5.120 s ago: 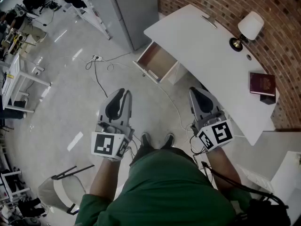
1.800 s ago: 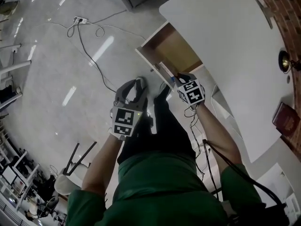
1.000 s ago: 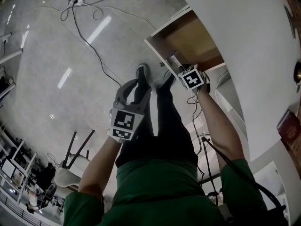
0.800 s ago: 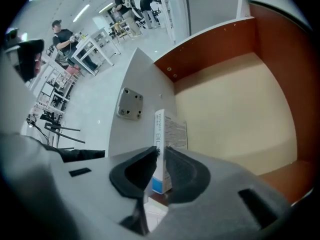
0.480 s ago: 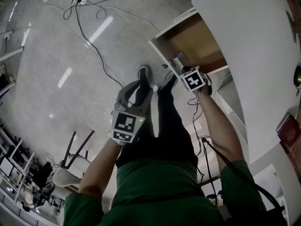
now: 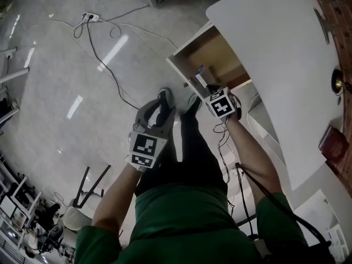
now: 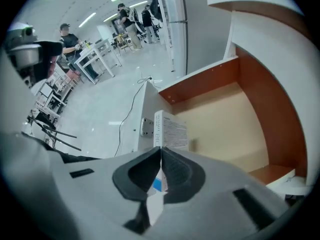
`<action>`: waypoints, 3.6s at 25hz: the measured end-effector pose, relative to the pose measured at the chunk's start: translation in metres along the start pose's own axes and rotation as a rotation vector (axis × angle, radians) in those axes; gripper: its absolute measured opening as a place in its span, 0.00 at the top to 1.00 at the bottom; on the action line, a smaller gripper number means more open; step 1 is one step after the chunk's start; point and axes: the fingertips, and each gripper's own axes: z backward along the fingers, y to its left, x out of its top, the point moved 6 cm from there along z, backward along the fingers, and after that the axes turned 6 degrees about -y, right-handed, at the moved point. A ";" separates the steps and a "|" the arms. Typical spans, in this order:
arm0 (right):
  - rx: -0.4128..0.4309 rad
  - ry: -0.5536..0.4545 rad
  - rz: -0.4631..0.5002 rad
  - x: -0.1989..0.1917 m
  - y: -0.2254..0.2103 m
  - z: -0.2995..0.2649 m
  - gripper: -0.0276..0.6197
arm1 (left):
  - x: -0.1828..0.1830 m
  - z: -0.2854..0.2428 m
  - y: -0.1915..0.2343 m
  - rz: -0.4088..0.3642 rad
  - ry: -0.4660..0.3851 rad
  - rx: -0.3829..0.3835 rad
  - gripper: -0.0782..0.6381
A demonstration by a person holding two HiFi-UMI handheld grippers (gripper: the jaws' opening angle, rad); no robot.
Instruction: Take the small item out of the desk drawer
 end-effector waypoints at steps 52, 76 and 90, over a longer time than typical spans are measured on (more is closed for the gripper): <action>0.153 -1.143 -1.200 0.094 -0.159 0.239 0.95 | 0.153 0.067 -0.015 -0.214 -0.148 -0.003 0.66; -0.261 -1.087 -0.775 0.091 -0.160 0.345 0.87 | 0.199 0.043 -0.018 -0.241 -0.256 -0.031 0.66; -0.581 -1.128 -0.066 0.157 -0.072 0.490 0.95 | 0.362 0.084 -0.061 -0.399 -0.664 -0.019 0.81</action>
